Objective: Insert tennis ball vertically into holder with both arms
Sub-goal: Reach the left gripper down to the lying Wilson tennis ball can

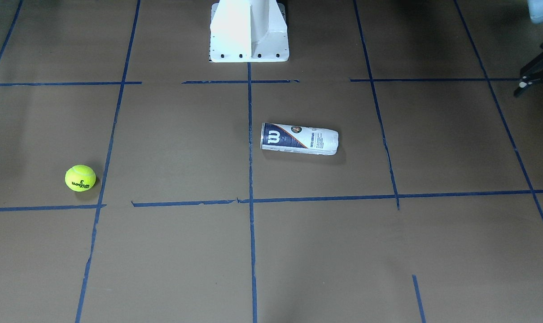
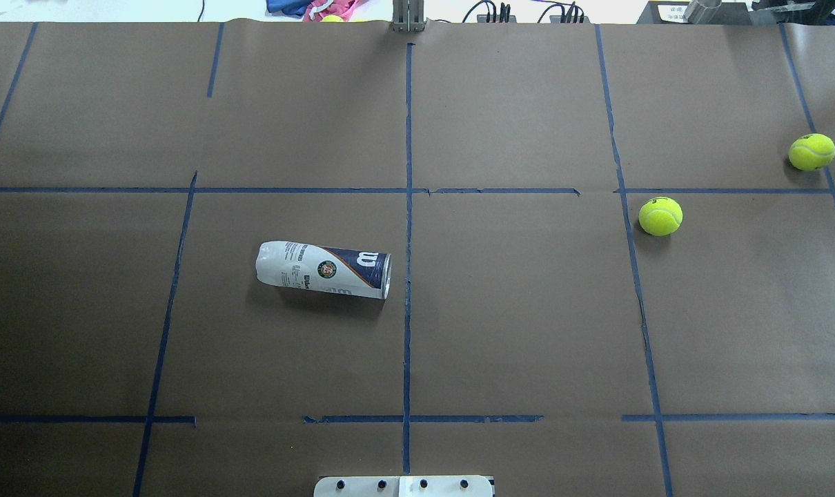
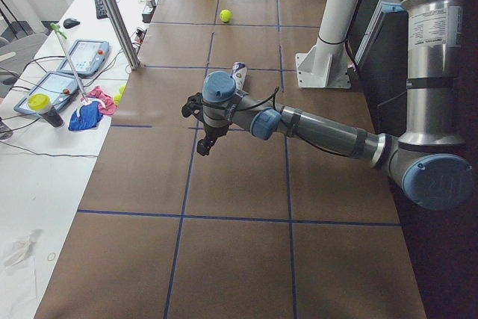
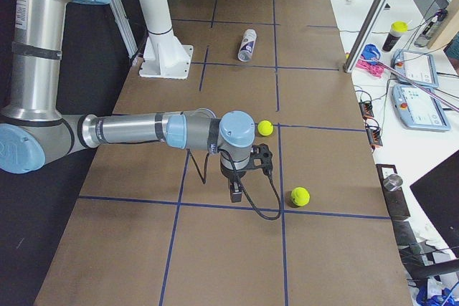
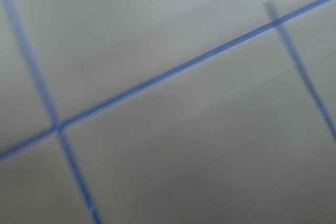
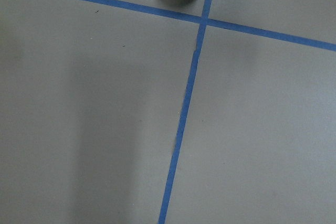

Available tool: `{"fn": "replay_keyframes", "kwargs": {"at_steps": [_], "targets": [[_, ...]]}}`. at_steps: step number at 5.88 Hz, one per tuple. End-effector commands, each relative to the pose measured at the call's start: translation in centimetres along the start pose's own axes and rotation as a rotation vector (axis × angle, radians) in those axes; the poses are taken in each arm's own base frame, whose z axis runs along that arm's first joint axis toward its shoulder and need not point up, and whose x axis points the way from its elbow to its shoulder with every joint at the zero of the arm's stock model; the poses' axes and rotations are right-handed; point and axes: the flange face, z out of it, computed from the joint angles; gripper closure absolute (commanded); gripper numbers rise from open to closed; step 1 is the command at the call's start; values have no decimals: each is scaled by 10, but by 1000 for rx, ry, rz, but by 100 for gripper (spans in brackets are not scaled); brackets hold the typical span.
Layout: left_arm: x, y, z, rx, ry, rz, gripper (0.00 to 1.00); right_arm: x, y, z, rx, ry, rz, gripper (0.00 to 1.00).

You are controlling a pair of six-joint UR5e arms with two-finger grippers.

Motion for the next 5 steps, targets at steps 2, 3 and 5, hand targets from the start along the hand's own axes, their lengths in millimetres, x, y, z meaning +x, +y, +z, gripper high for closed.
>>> {"fn": "replay_keyframes", "kwargs": {"at_steps": [2, 3, 5], "targets": [[168, -140, 58, 56, 97, 334, 0, -5, -3, -3, 16, -2, -23, 0], [234, -168, 84, 22, 133, 381, 0, -8, -9, -6, 66, 1, -70, 0], [366, -224, 138, 11, 89, 557, 0, -14, -14, -4, 79, 1, -106, 0]]}}
